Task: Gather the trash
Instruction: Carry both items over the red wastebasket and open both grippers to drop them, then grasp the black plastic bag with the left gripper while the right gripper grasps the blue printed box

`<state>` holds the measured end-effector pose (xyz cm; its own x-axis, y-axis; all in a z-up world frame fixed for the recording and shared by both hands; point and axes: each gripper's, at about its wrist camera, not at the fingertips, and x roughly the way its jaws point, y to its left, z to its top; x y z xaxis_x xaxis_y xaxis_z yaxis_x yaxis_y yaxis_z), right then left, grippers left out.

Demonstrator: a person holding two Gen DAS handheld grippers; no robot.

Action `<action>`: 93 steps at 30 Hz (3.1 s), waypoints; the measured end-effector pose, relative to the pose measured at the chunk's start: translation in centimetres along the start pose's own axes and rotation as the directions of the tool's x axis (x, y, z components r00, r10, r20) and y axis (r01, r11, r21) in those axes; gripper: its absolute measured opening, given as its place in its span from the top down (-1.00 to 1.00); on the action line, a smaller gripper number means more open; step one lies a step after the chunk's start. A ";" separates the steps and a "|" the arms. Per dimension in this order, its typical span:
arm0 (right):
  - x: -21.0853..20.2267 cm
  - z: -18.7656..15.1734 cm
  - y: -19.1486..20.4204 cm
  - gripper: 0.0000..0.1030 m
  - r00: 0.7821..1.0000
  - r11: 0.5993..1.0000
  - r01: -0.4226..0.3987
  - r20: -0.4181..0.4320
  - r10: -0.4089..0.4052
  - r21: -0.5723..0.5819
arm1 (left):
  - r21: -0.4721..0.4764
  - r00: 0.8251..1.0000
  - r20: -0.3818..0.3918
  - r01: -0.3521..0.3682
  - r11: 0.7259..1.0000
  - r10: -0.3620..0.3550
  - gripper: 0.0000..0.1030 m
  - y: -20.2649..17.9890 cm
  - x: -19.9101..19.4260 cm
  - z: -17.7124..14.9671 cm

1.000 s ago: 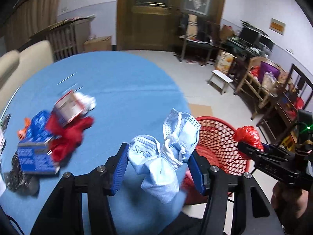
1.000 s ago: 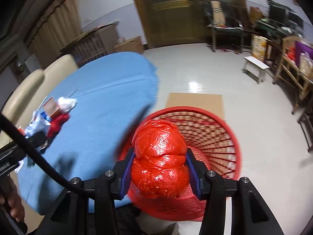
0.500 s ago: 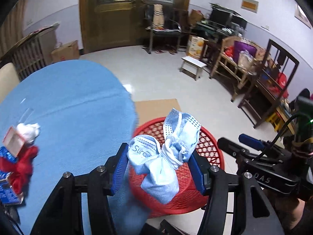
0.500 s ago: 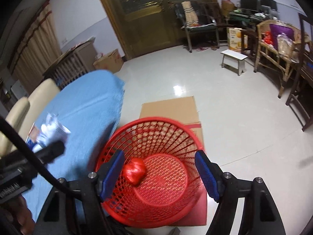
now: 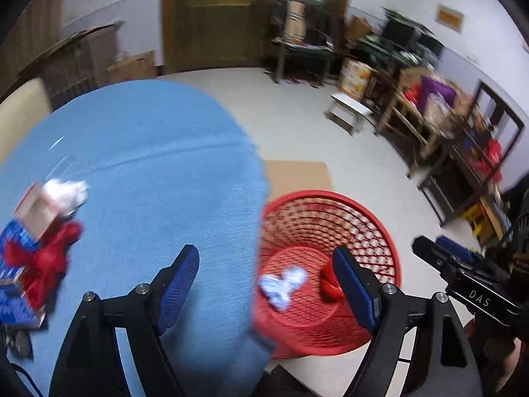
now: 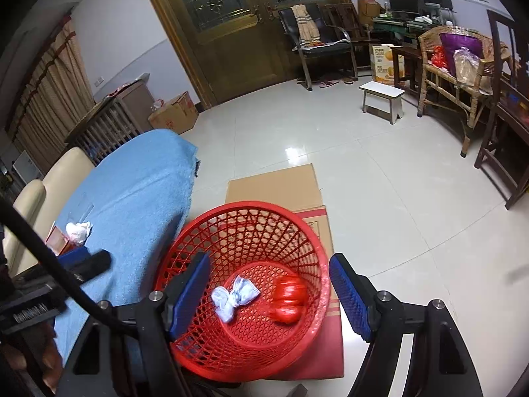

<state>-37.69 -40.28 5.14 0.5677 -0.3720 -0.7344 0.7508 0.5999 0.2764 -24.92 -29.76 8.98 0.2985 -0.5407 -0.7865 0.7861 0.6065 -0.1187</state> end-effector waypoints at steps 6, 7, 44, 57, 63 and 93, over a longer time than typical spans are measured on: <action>1.2 -1.1 3.0 -0.50 0.998 0.997 -0.044 -0.047 0.042 -0.061 | -0.149 0.993 0.026 -0.114 0.982 0.119 -0.61 7.0 -3.3 -3.5; 1.4 -1.3 3.7 -0.50 0.997 0.996 -0.054 -0.059 0.050 -0.076 | -0.178 0.989 0.030 -0.139 0.974 0.146 -0.61 8.3 -4.0 -4.4; 2.6 -5.9 27.3 -0.50 0.939 0.794 -0.334 -0.250 0.235 -0.509 | -0.588 0.901 -0.037 -0.369 0.720 0.432 0.43 29.5 -9.4 -15.7; 4.1 -9.4 41.6 -0.50 0.849 0.500 -0.527 -0.392 0.355 -0.688 | -0.648 0.909 -0.049 -0.344 0.679 0.413 -0.46 31.4 -11.0 -18.6; 6.3 -10.4 46.8 -0.50 0.803 0.302 -0.591 -0.509 0.310 -0.748 | -0.655 0.909 -0.039 -0.336 0.677 0.414 -0.46 32.3 -10.8 -17.7; 9.2 -13.9 45.3 -0.62 0.755 0.271 -0.655 -0.592 0.282 -0.705 | -0.654 0.880 -0.116 -0.417 0.631 0.461 -0.43 33.8 -11.3 -19.1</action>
<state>-3.16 -6.62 2.29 0.4403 0.3084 -0.8432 -0.4063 0.9059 0.1192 -12.10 7.95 2.27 0.5625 -0.1286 -0.8167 0.0179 0.9895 -0.1435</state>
